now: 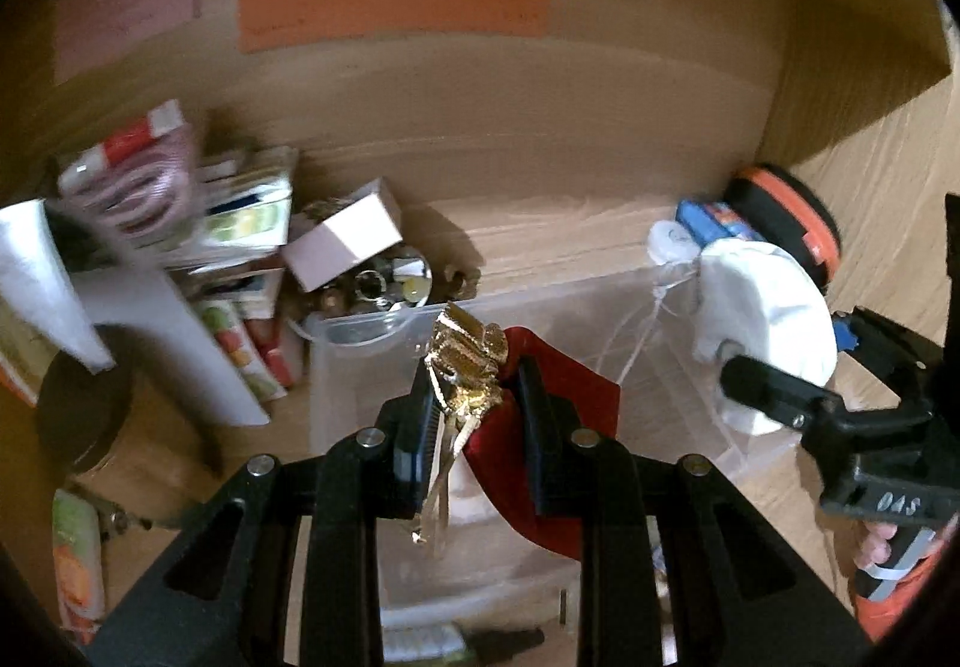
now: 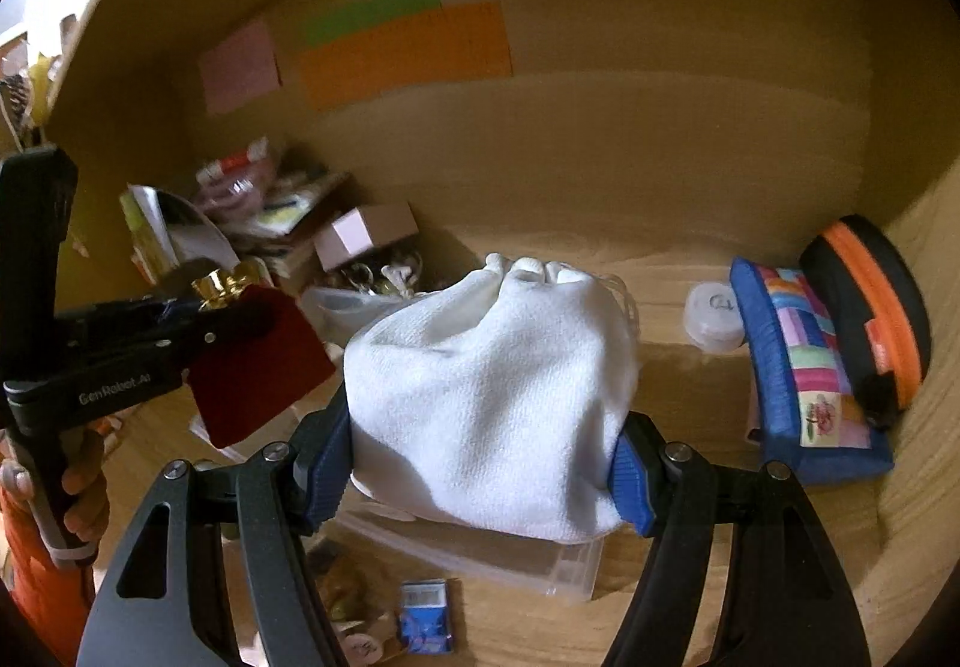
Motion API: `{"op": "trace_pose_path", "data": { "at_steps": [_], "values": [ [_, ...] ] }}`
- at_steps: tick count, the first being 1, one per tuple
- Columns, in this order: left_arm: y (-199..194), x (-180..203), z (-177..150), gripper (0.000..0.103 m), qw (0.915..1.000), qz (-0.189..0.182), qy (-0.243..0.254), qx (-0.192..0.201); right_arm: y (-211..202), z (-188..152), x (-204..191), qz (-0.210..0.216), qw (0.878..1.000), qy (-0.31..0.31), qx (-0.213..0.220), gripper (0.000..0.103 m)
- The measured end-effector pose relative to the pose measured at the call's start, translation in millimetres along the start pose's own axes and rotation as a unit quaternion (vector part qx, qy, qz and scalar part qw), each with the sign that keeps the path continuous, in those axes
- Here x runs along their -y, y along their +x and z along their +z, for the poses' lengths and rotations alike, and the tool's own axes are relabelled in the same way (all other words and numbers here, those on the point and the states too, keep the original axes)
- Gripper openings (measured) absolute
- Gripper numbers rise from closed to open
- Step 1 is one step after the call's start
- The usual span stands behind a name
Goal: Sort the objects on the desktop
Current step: 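Carry both pouches over the clear box and open both tools to drop them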
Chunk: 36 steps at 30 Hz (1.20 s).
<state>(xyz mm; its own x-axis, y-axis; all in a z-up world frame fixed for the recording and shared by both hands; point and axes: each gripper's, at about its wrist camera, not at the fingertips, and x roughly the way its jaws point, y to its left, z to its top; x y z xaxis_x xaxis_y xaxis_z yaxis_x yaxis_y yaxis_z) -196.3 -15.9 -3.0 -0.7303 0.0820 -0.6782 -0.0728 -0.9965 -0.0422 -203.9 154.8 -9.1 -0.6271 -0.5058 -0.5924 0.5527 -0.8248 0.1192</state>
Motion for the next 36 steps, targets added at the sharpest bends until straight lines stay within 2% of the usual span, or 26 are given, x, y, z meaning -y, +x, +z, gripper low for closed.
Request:
{"op": "trace_pose_path", "data": {
  "at_steps": [13,21,23,28,36],
  "values": [
    [54.8,16.2,-0.6,0.025,0.9989,0.009,0.018,-0.043,53.2,-10.0,-3.2,-0.011,0.998,-0.034,-0.058,0.068],
    [60.4,14.7,-1.0,0.027,0.999,0.012,0.02,-0.037,61.7,-15.9,-7.5,0.006,0.997,-0.042,-0.072,0.068],
    [62.0,16.6,-1.1,0.03,0.9989,0.015,0.024,-0.036,63.1,-17.4,-12.1,0.0,0.996,-0.054,-0.073,0.069],
    [62.7,16.5,-2.9,0.052,0.9988,0.026,0.026,-0.033,65.5,-21.6,-20.1,-0.016,0.994,-0.079,-0.076,0.071],
    [57.3,6.1,-2.7,0.057,0.9994,0.008,0.005,-0.034,63.6,-20.4,-19.0,-0.022,0.994,-0.077,-0.071,0.072]
  ]
}}
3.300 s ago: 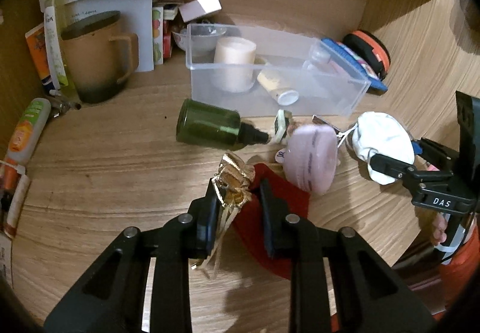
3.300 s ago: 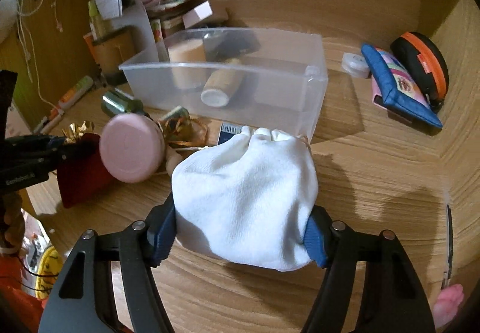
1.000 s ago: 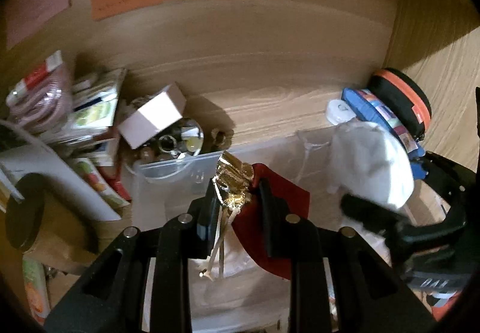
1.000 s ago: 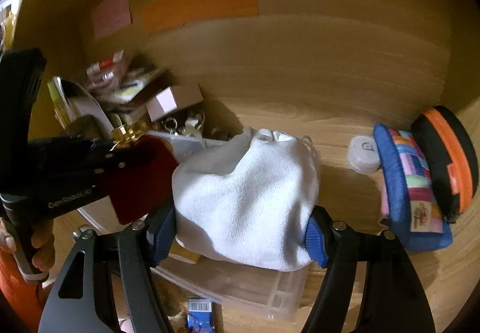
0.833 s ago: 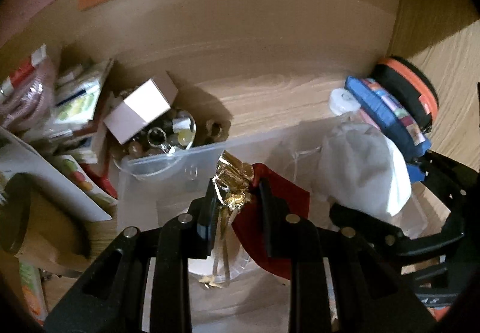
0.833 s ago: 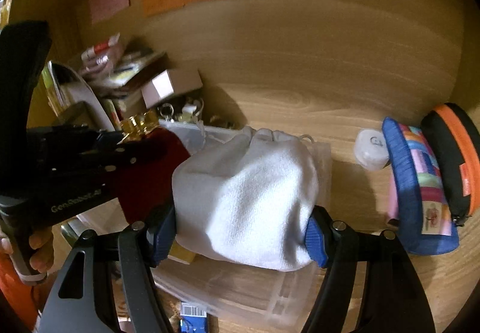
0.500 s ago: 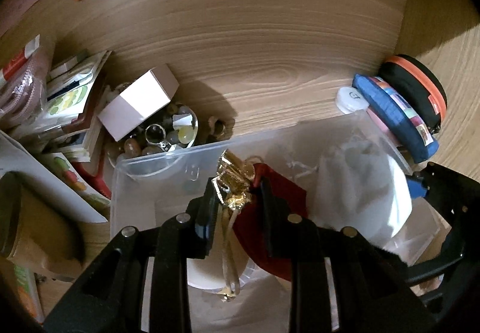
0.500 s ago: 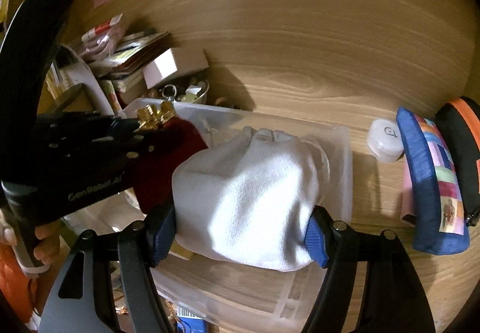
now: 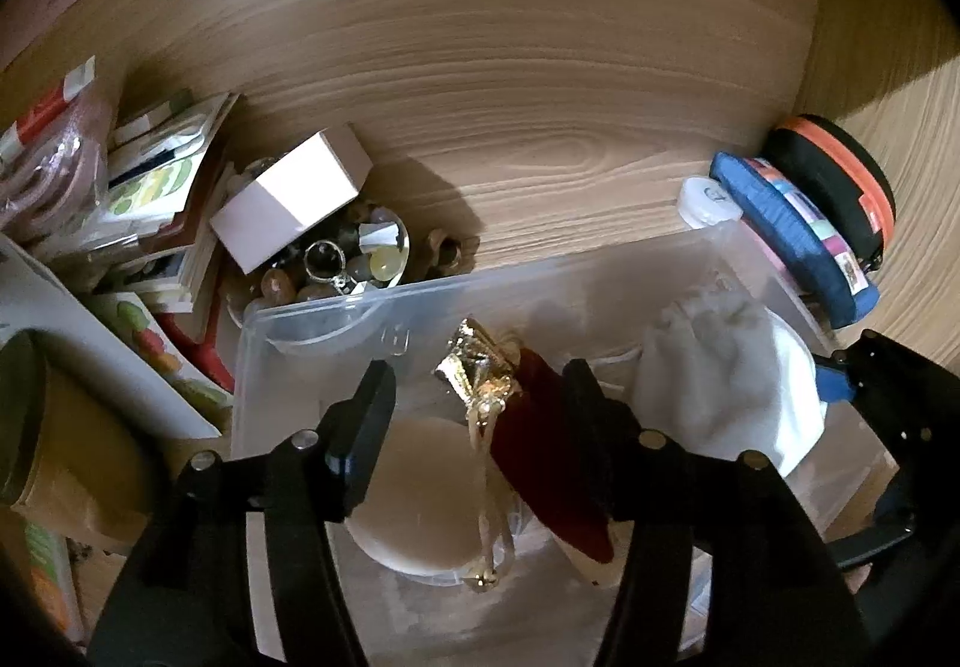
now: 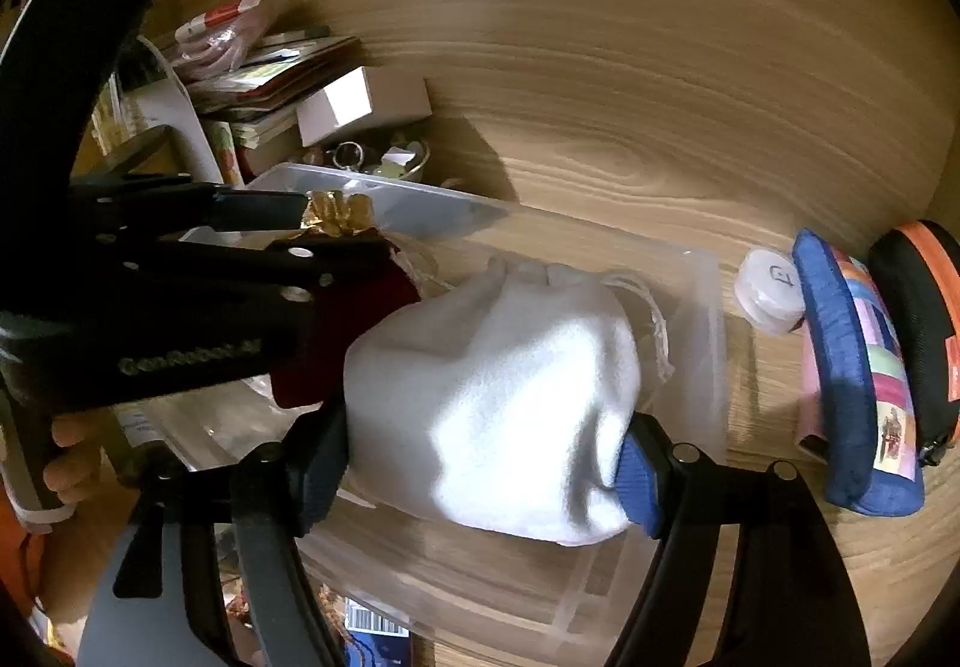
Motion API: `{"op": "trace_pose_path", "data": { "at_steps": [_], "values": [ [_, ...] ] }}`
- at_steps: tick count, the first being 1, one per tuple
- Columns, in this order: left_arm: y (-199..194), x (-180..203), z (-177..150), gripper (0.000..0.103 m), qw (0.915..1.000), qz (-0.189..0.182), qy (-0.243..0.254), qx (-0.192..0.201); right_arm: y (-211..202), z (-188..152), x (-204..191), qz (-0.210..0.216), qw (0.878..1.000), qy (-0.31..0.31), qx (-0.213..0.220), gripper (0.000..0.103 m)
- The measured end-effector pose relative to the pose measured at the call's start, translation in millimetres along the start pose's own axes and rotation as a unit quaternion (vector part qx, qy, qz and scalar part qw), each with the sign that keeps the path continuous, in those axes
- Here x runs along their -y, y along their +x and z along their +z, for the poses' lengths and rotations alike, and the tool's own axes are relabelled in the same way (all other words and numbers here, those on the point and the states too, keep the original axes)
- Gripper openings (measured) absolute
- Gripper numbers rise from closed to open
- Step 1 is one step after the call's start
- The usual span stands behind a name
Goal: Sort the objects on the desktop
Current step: 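Carry both pouches over the clear box and open both tools to drop them, then withdraw both tools from the box toward the remaining items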
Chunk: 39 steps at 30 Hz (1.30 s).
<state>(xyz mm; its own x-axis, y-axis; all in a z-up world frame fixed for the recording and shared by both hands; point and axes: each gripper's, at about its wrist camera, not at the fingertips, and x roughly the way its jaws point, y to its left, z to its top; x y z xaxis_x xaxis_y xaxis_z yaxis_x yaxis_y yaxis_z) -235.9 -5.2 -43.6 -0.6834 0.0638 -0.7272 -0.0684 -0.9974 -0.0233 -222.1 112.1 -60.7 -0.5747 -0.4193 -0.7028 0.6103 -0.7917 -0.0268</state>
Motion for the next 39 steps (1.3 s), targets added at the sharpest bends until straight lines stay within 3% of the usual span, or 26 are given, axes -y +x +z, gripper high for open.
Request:
{"op": "trace_pose_path", "data": {
  "at_steps": [5,10,17,26,39],
  "values": [
    [-9.9,-3.7,-1.2,0.061,0.9999,-0.011,-0.009,0.008,-2.5,-0.3,0.9,0.006,1.0,0.003,0.001,0.073],
    [-23.0,-4.1,-0.6,0.073,0.9995,-0.01,-0.011,0.029,-3.5,-0.4,0.2,0.009,1.0,0.007,-0.001,0.074],
    [-30.3,-9.6,1.8,0.074,0.9991,-0.008,-0.019,0.037,-10.0,0.8,2.1,0.009,1.0,0.019,0.005,0.076],
    [-49.3,-13.4,-0.8,0.076,0.9984,-0.003,-0.033,0.046,-38.8,3.8,7.7,-0.001,0.997,0.028,0.071,0.095],
    [-105.8,-35.1,-39.6,0.091,0.997,0.031,-0.043,0.056,-48.1,5.3,5.1,0.005,0.996,0.023,0.091,0.096]
  ]
}}
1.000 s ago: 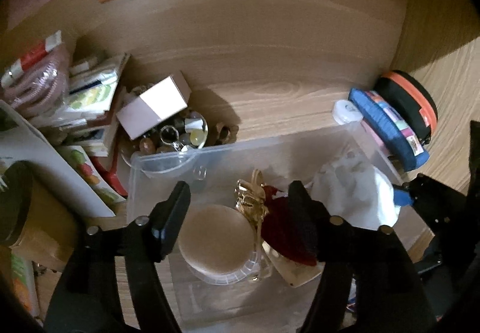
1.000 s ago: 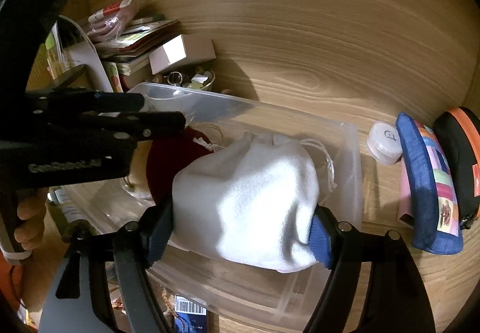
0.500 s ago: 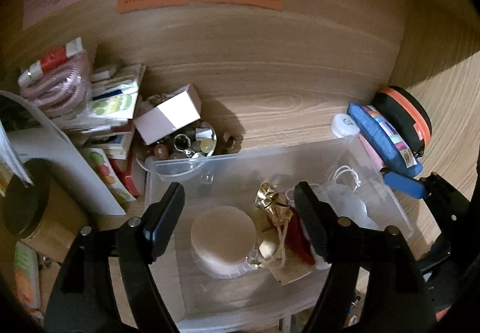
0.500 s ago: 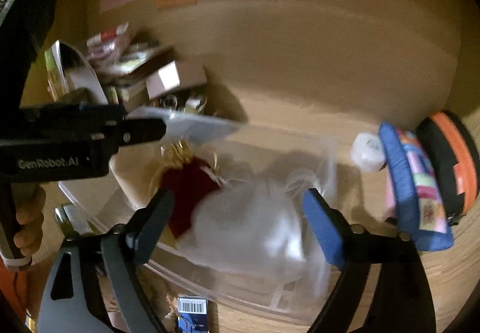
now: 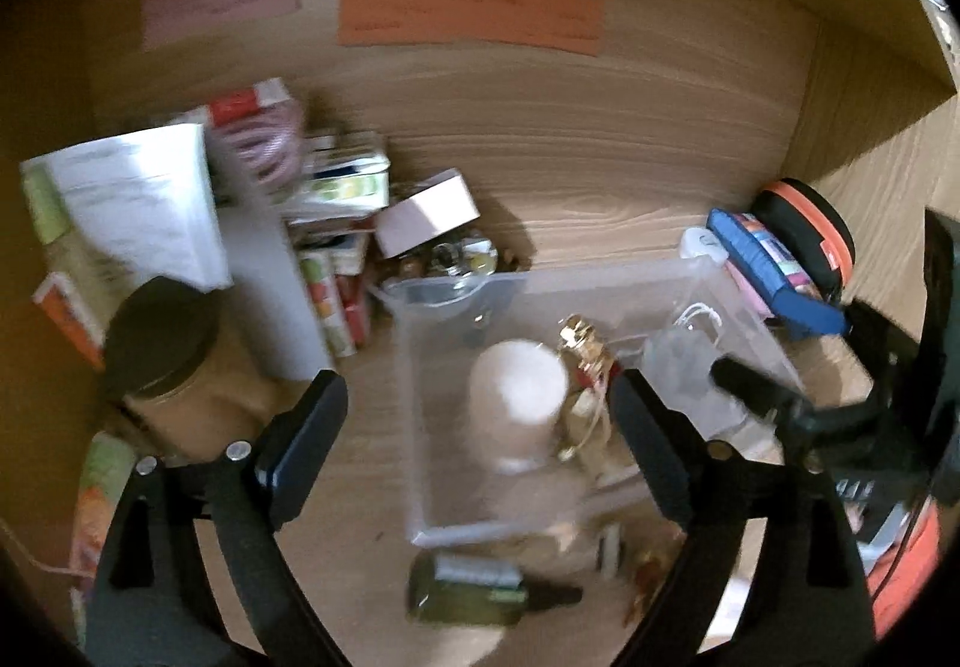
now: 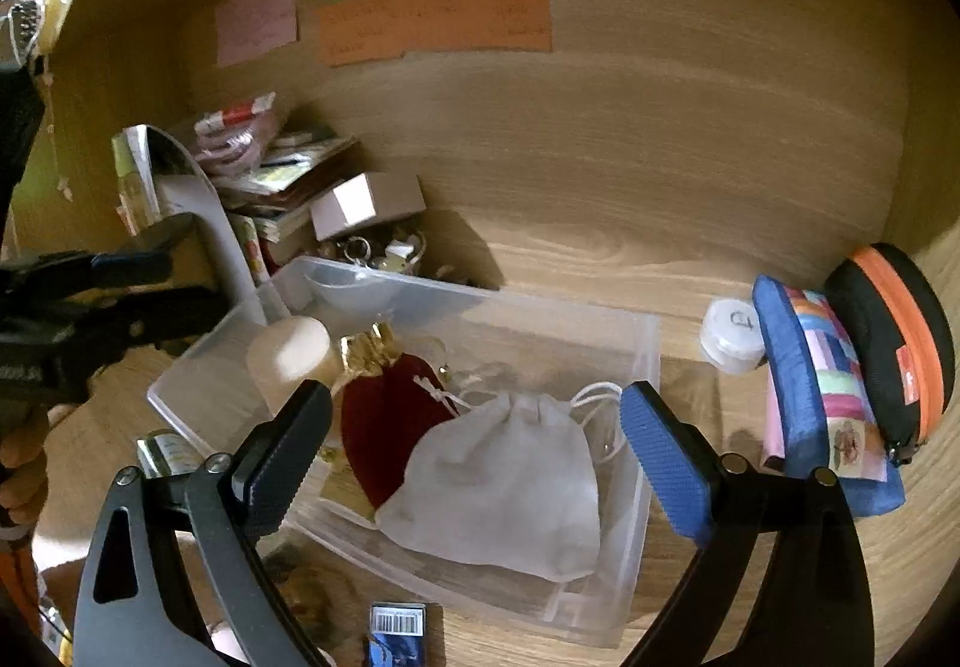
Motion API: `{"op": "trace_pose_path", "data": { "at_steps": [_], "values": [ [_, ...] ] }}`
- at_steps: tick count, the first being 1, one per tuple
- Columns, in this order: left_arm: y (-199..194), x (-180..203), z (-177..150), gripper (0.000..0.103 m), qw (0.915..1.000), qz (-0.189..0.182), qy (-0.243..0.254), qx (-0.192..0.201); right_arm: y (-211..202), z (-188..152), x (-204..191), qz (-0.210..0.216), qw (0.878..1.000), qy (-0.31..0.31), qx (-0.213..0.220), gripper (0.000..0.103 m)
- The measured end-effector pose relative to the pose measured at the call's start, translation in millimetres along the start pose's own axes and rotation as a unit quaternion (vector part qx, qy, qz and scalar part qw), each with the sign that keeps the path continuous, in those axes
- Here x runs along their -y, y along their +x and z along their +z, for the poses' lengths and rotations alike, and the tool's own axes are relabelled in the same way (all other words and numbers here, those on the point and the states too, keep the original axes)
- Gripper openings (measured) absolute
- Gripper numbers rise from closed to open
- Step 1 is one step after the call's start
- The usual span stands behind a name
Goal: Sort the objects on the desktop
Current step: 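Withdraw both tools from the box toward the remaining items, then grasp the green glass bottle with the left tool while the right grasps the pink fan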
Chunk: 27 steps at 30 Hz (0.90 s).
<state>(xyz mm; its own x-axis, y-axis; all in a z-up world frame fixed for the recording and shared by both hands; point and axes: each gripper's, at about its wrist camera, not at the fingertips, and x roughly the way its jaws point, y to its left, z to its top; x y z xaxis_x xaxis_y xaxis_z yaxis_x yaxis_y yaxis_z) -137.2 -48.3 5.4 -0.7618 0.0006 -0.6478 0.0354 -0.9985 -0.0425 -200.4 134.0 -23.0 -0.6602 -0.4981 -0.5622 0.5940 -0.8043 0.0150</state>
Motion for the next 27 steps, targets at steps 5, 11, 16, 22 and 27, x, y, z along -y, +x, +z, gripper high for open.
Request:
{"op": "trace_pose_path", "data": {
  "at_steps": [5,11,16,22,27],
  "values": [
    [-18.7,-10.6,-18.7,0.095,1.0,0.006,0.003,0.0,-15.1,5.9,-3.5,0.019,1.0,0.01,-0.01,0.096],
    [-14.6,-13.0,-43.3,0.095,0.9994,0.015,0.016,-0.027,-46.0,-1.3,-9.8,0.025,1.0,0.004,-0.007,0.096],
    [-11.8,-15.0,-63.4,0.095,0.9989,0.005,0.012,-0.044,-63.4,-22.1,-19.1,0.018,1.0,-0.013,-0.011,0.096],
    [-6.2,-15.6,-79.9,0.095,0.9979,-0.004,0.01,-0.064,-66.3,-56.1,-35.8,0.03,0.998,-0.033,-0.047,0.096],
    [5.8,-16.2,-90.5,0.095,0.9966,-0.008,0.007,-0.082,-56.6,-83.0,-51.9,0.055,0.994,-0.041,-0.083,0.096]
  ]
}}
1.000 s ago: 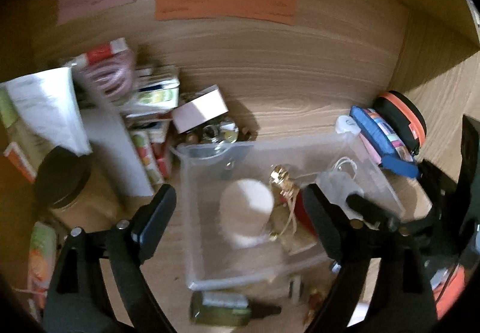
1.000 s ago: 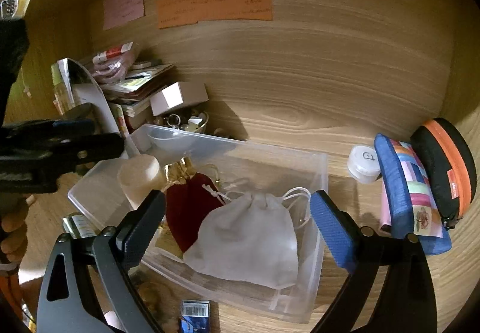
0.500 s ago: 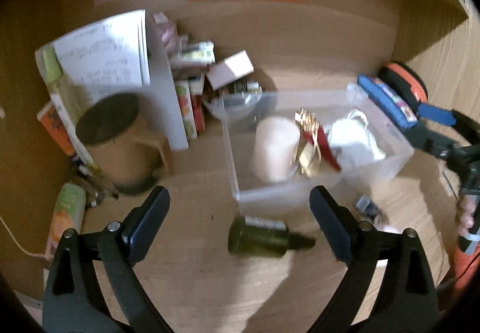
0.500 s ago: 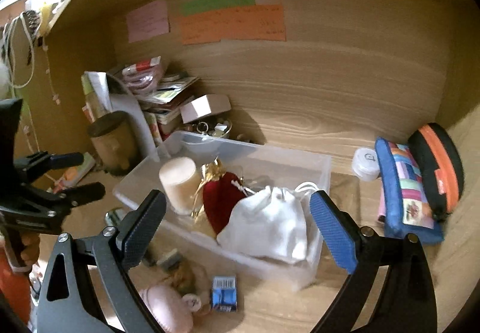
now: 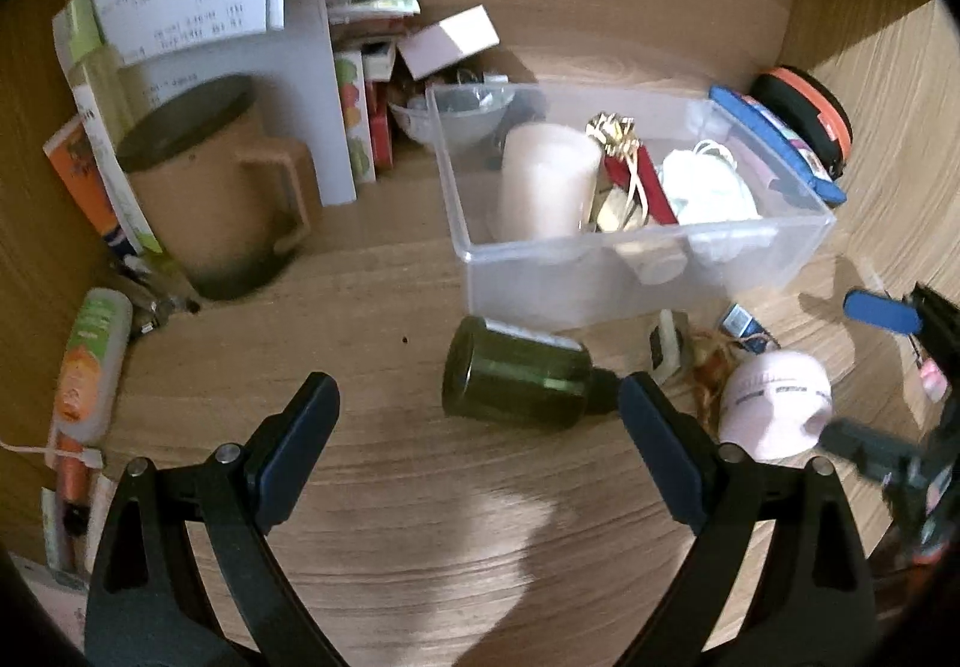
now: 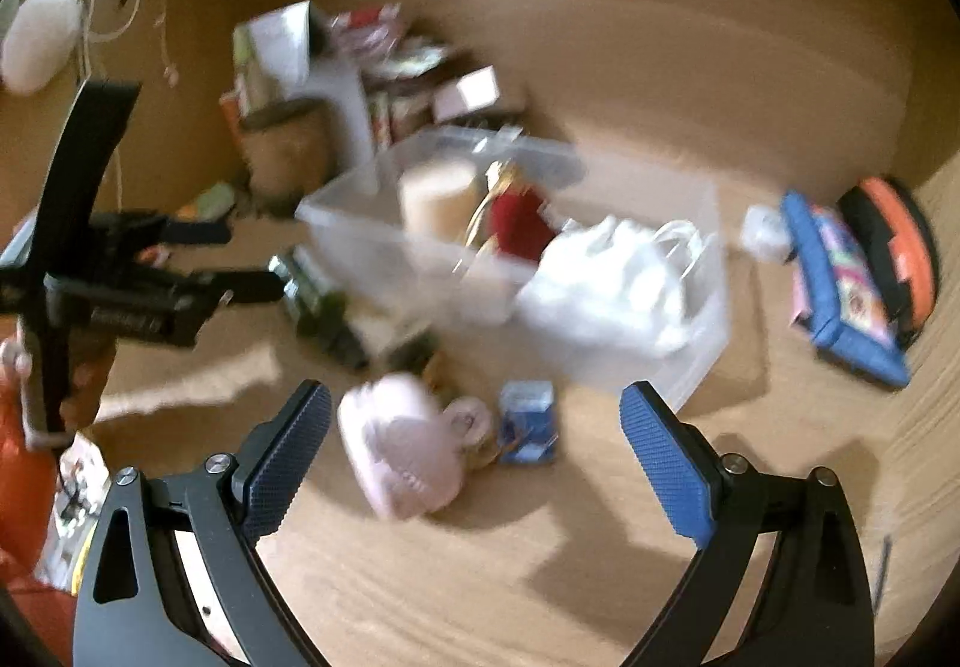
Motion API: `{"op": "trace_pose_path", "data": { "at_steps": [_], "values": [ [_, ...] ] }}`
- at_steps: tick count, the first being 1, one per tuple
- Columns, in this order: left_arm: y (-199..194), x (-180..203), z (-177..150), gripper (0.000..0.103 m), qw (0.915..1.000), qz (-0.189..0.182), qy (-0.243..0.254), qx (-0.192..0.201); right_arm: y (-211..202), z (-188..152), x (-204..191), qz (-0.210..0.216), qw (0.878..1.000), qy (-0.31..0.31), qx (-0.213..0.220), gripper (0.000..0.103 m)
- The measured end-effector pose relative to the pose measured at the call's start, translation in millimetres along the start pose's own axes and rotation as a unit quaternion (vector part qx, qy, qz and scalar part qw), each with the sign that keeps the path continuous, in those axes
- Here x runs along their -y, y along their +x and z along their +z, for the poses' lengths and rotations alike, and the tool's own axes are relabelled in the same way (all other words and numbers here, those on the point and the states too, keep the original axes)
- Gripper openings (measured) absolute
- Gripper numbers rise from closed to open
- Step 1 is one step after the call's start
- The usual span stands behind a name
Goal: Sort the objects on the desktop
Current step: 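Grasp the green glass bottle with the left tool while the right grasps the pink fan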
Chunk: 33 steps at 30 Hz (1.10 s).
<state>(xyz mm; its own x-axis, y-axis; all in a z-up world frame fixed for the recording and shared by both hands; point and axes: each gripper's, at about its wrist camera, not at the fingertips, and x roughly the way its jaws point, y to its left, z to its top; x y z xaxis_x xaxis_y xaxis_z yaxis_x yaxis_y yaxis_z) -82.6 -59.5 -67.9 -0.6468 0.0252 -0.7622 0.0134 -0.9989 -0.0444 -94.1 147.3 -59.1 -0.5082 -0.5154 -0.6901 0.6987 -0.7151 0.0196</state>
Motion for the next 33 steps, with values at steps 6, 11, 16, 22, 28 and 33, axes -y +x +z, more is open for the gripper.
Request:
{"op": "trace_pose_path", "data": {
  "at_steps": [6,11,16,22,28,33],
  "values": [
    [15.0,-1.6,-4.3,0.095,0.9999,-0.006,-0.013,-0.008,17.9,-11.5,-18.2,0.01,1.0,-0.02,-0.021,0.091],
    [24.4,-3.2,-5.0,0.087,0.9997,-0.008,-0.02,-0.014,29.0,-12.8,-19.9,0.015,0.999,-0.017,-0.035,0.071],
    [32.6,3.1,-5.4,0.078,0.9997,-0.004,-0.004,-0.023,38.4,-15.1,-15.6,0.026,0.998,-0.002,-0.052,0.052],
    [40.4,5.8,-1.4,0.078,0.9995,-0.016,-0.005,-0.028,37.6,-17.2,-18.4,0.024,0.999,-0.009,-0.048,0.045],
    [44.1,6.7,-1.7,0.066,0.999,-0.032,-0.003,-0.032,37.0,-16.3,-18.2,0.026,0.999,-0.011,-0.044,0.042],
    [37.8,6.8,-4.3,0.064,0.9994,-0.028,-0.004,-0.021,35.6,-14.6,-15.8,0.031,0.999,0.0,-0.04,0.041]
  ]
}}
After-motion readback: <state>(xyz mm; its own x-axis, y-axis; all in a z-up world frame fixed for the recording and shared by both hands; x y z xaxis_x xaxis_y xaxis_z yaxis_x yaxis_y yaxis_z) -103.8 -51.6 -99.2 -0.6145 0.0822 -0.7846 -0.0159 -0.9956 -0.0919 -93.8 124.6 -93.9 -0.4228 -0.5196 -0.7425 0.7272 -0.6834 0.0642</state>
